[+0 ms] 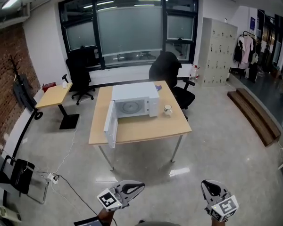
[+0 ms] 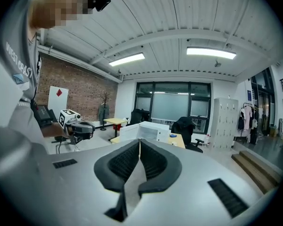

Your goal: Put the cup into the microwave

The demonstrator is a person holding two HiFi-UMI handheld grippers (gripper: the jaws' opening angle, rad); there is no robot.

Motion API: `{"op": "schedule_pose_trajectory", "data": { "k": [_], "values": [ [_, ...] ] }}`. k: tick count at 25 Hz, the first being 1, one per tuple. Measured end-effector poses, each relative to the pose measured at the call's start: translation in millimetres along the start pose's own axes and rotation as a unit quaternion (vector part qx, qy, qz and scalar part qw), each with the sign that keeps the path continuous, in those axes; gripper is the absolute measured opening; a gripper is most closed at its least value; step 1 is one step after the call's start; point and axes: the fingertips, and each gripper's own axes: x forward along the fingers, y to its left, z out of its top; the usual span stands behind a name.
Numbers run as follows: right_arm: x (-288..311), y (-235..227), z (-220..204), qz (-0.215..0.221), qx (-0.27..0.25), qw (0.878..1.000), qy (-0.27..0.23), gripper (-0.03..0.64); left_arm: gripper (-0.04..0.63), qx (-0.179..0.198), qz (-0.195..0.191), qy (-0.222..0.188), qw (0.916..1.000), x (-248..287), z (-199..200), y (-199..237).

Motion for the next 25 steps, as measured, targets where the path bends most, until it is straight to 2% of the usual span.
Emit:
{"op": "schedule_pose_trajectory", "data": {
  "k": [6,13,18,25],
  "values": [
    [49,7,6,0.012,-0.008,1.000,0.017,0.020,0.023,-0.006,0.020,-0.010,0.9997,-25,0,36],
    [94,-29,-1,0.027,0.002,0.999,0.026,0.020,0.023,-0.022,0.034,0.002,0.9992,-8,-10,65],
    [132,-78,-7,0.053,0.009,0.998,0.013,0.020,0.023,-0.022,0.051,0.015,0.9983,31,-13,95],
    [169,-172,-21,0.083,0.015,0.996,0.007,0.020,0.023,-0.005,0.064,0.022,0.9977,125,-4,137]
  ]
}}
